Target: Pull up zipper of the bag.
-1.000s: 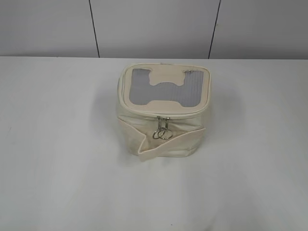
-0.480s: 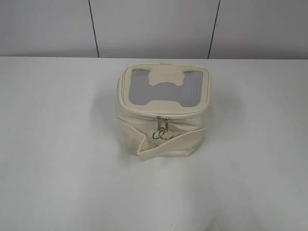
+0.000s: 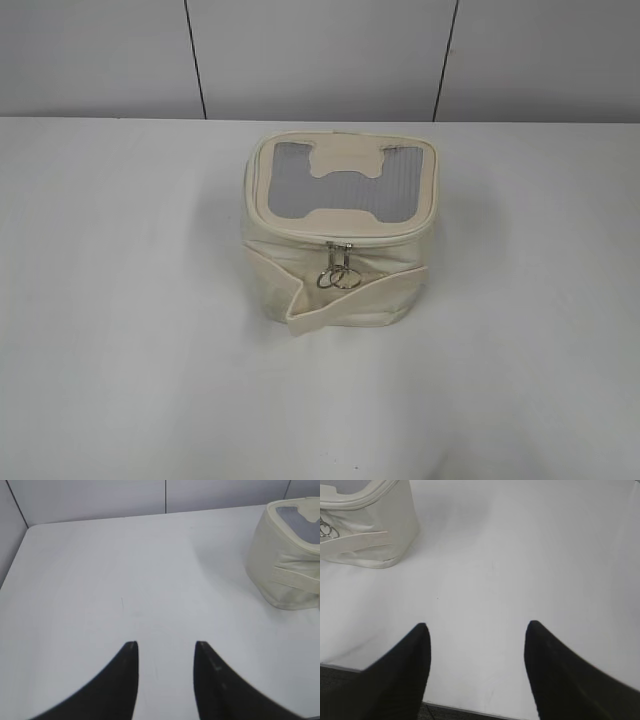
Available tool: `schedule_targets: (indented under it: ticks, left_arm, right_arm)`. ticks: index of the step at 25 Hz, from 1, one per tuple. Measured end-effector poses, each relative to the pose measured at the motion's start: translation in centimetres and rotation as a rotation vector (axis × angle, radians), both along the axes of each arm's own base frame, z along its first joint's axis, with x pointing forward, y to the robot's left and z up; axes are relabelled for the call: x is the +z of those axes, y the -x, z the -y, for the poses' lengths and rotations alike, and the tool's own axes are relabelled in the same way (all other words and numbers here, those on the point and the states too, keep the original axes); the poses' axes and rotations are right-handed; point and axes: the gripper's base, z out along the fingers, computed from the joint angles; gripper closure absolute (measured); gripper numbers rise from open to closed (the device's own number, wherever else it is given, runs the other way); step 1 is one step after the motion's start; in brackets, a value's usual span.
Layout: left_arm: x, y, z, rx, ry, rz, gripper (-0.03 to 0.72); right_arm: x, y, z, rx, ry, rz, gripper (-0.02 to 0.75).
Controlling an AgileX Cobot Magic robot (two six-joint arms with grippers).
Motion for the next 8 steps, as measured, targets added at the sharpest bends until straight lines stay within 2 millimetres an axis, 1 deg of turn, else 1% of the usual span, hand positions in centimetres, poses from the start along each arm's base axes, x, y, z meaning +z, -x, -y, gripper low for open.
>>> schedule_targets:
  ticks: [8]
  left_arm:
    - [0.0, 0.0, 0.0, 0.0, 0.0, 0.0, 0.409]
  right_arm:
    - [0.0, 0.0, 0.0, 0.0, 0.0, 0.0, 0.266]
